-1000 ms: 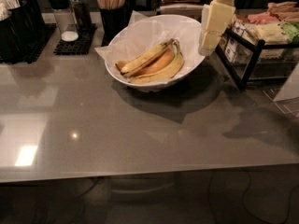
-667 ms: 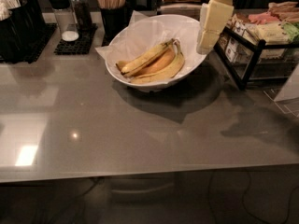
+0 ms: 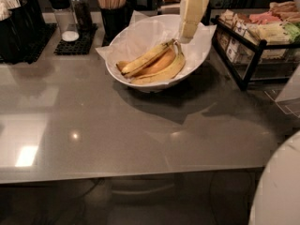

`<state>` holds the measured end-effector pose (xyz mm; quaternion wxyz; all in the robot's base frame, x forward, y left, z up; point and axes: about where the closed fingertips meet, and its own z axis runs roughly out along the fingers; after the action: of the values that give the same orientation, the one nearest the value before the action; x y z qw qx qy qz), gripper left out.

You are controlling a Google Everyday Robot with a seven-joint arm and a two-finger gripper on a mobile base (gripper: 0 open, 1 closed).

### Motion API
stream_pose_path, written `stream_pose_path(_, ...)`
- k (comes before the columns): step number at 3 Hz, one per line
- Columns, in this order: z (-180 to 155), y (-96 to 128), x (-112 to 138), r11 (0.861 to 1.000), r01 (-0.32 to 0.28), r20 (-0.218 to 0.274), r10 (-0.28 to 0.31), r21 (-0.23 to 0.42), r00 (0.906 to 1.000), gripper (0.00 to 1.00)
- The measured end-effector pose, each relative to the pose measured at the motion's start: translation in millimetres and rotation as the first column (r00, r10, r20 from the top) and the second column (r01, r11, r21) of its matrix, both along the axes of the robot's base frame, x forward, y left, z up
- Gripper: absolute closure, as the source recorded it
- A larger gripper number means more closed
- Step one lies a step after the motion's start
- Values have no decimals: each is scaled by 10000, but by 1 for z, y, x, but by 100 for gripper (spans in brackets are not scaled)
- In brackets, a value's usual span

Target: Pick banana from white bowl

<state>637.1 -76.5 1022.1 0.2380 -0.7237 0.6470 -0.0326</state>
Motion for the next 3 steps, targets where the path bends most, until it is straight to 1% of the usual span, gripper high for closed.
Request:
stream_pose_path(1,3,4,6,9999,-2,180,0,128,9998,0)
stream_pose_path(2,1,4,14,9995,159,267,-167,289,9995,0)
stream_pose_path(3,-11,5,32,9969,66,199,-82,781,9998,0)
